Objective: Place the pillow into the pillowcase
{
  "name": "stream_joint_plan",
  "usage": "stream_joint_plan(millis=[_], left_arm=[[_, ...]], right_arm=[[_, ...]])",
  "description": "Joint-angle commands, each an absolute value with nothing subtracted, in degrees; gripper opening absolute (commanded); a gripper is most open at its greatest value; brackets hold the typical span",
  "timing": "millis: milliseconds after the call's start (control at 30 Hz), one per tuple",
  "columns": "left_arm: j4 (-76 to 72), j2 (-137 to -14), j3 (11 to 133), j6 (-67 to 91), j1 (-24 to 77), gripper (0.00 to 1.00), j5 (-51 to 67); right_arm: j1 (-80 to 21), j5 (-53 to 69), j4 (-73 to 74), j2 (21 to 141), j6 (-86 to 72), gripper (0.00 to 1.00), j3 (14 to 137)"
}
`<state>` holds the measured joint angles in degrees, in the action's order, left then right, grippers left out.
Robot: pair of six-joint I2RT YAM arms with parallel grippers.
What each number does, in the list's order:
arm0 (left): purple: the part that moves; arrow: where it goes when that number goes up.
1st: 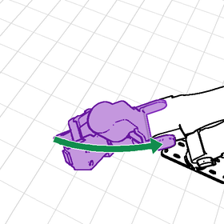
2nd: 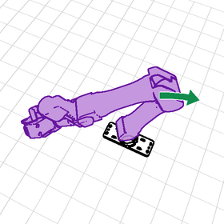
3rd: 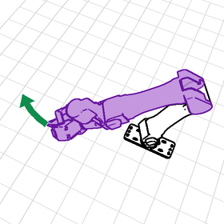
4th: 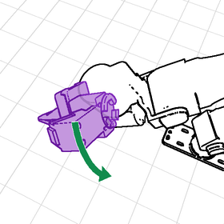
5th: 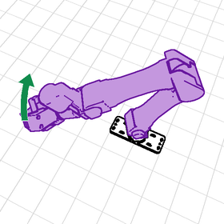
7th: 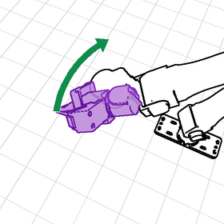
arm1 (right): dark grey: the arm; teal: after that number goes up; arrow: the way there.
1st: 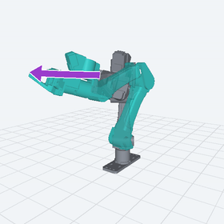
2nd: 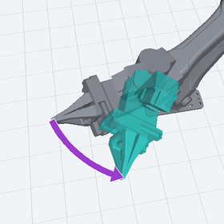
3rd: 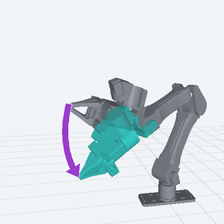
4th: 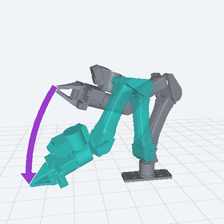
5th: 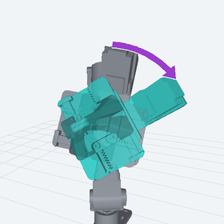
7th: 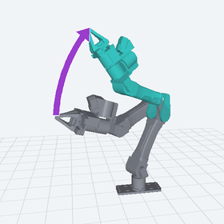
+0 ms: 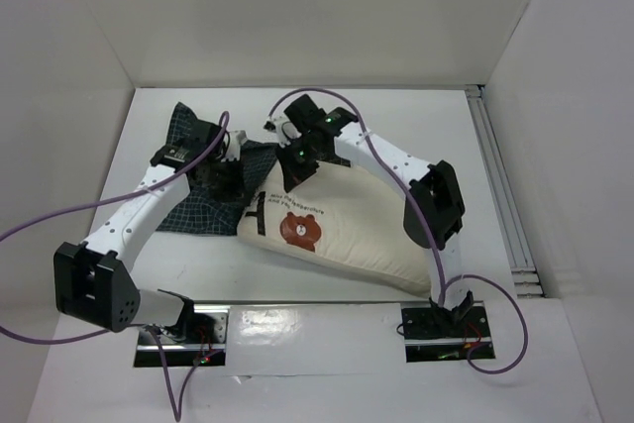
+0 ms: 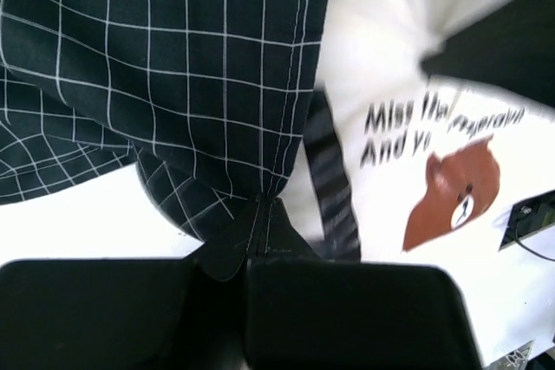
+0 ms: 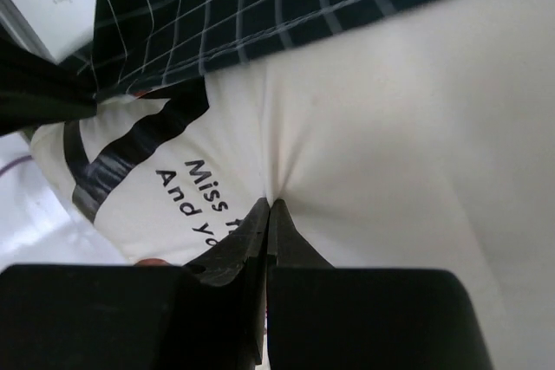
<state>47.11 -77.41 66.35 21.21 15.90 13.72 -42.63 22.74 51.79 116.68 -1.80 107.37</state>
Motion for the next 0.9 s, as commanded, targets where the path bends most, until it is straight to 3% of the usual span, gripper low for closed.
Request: stream_joint_plan(millis=[0, 200, 400, 700, 733, 800, 867], left_arm=[[47.2, -75.8, 66.4, 20.5, 15.7, 0.0, 16.1], [47.2, -77.2, 66.4, 20.0, 15.7, 0.0, 15.5], [47.2, -80.5, 67.0, 18.7, 15.7, 0.0, 16.9], [46.7, -89.2, 76.4, 18.7, 16.3, 0.0, 19.1], [46.1, -92.0, 78.0, 20.0, 16.3, 0.0, 19.1], [45.1, -95.2, 83.0, 20.7, 16.3, 0.0, 19.1], [45.1, -100.6, 88.5, 21.8, 16.3, 0.0, 17.4]], right_arm=[[-38.1, 29.6, 49.7, 119.0, -0.7, 0.0, 113.5], [-32.8, 37.8, 47.5, 123.1, -0.7, 0.0, 116.5], [-27.7, 42.0, 37.5, 124.6, -11.2, 0.0, 113.6], [-23.2, 27.6, 18.2, 119.3, -31.9, 0.0, 102.0], [-23.2, 27.6, 18.2, 119.3, -32.4, 0.13, 102.0], [-23.2, 26.6, 18.2, 117.5, -31.3, 0.58, 100.8], [-25.7, 23.2, 19.2, 112.9, -27.4, 0.79, 98.8]])
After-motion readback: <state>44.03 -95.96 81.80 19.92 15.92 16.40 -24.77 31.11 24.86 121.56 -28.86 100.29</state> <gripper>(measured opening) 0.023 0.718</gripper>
